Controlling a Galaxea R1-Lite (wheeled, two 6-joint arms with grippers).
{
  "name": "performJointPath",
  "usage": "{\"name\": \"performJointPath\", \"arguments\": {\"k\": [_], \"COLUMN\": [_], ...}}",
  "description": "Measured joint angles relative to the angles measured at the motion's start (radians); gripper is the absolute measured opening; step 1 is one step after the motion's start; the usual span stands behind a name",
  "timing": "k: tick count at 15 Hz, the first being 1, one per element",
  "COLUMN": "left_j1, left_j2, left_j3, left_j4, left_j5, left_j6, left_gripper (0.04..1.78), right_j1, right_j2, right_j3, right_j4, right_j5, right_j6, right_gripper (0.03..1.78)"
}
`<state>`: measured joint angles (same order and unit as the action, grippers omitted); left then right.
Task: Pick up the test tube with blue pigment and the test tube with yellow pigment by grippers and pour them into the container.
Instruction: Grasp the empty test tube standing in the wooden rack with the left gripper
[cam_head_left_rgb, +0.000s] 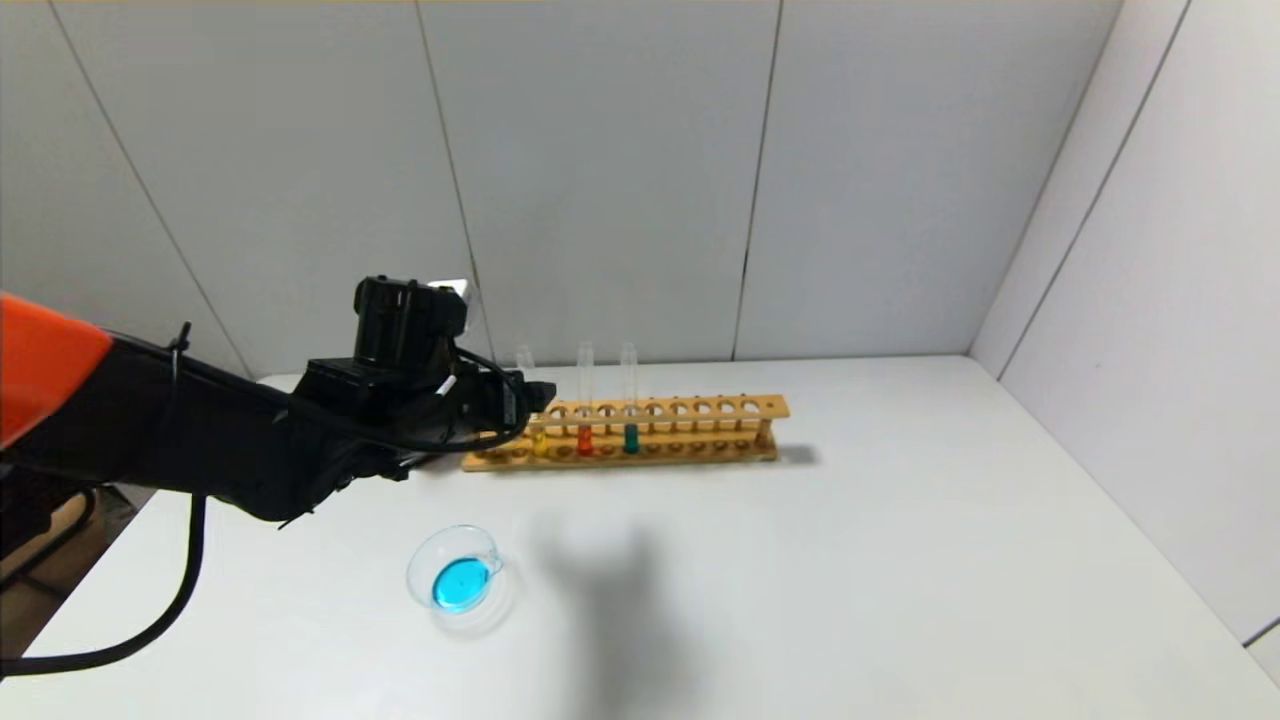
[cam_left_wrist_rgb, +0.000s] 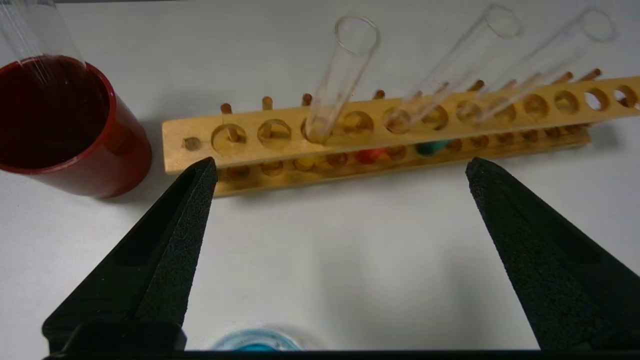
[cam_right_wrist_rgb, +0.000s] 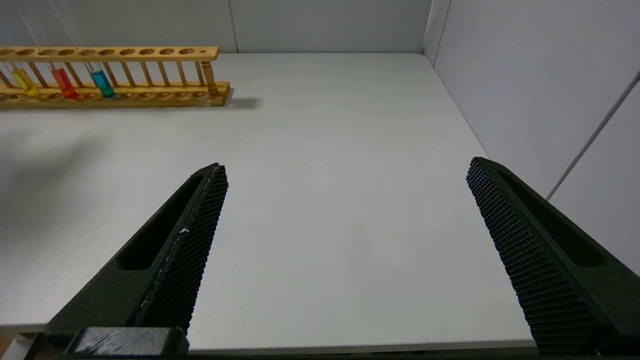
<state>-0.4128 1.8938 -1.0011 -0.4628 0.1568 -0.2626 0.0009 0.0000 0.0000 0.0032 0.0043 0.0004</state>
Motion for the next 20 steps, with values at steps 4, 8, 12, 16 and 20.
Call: {"name": "performJointPath", "arguments": {"k": [4,8,12,16,20], "left_j1": [0.039,0.043,0.043,0.041,0.026], "left_j2": [0.103,0.190,0.238,0.271,0.278], "left_j3": [-0.102,-0.182,-0.227,-0.261,-0.264], "left_j4": [0.000,0.000,0.000,0.000,0.000], "left_j5": [-0.001,-0.001,-0.001,0.000,0.000], "left_j6": [0.027,0.028,0.029,0.069,0.073], "left_gripper": [1.75,1.75,1.75,1.55,0.93], "right_j1": [0.001,0.000,0.000,0.000,0.000], "right_j2": [0.000,0.000,0.000,0.000,0.000], "right_j3": [0.000,0.000,0.000,0.000,0.000], "right_j4": [0.000,0.000,0.000,0.000,0.000], "right_j5": [0.000,0.000,0.000,0.000,0.000], "right_j6": [0.000,0.000,0.000,0.000,0.000], "right_gripper": [1.75,1.75,1.75,1.75,1.75]}}
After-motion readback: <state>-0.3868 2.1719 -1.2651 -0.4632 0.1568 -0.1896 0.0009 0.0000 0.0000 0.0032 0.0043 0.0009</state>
